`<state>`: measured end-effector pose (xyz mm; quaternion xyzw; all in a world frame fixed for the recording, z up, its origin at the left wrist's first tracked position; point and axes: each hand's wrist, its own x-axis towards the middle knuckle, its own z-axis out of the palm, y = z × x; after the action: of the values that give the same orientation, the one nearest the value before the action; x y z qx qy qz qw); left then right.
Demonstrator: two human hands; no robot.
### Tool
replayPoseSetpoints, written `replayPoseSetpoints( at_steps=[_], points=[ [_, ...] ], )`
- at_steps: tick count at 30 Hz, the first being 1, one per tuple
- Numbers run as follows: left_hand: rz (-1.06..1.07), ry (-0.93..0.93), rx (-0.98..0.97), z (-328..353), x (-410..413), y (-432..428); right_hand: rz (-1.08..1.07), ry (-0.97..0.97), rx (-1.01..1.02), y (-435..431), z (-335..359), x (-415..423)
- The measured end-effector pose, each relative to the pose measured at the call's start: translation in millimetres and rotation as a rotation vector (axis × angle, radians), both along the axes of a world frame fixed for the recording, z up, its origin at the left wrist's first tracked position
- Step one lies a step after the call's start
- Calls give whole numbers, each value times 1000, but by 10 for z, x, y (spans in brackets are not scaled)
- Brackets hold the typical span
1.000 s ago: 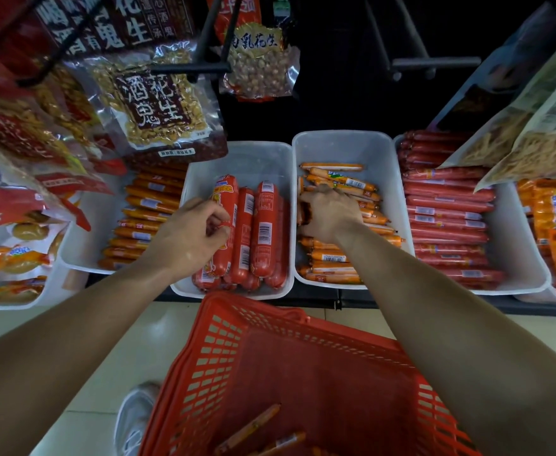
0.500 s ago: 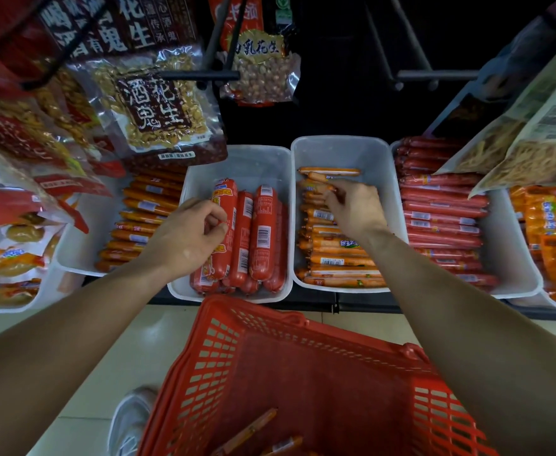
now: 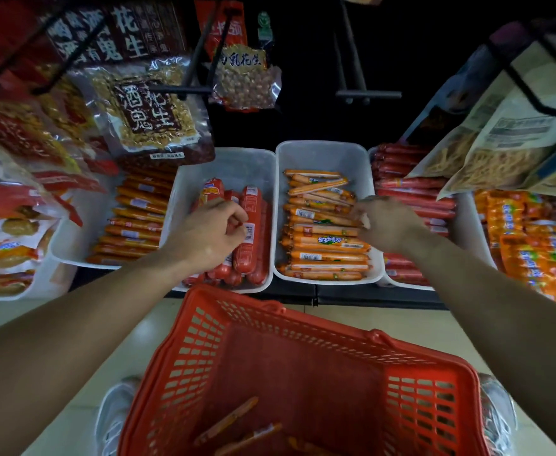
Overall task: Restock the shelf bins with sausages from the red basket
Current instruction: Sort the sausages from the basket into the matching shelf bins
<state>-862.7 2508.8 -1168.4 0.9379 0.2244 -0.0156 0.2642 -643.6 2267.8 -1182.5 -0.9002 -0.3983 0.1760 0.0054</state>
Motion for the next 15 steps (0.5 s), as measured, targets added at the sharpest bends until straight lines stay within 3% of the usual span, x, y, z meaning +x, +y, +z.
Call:
replayPoseSetpoints(
  at_steps=[4, 9, 15],
  points=[
    [-38, -12, 7, -75, 67, -80, 5, 0, 45, 240, -160, -118],
    [-73, 11, 3, -140, 123, -107, -136, 10, 145, 345, -311, -126],
    [-77, 66, 17, 75, 74, -270, -192, 85, 238, 156, -150, -249]
  ],
)
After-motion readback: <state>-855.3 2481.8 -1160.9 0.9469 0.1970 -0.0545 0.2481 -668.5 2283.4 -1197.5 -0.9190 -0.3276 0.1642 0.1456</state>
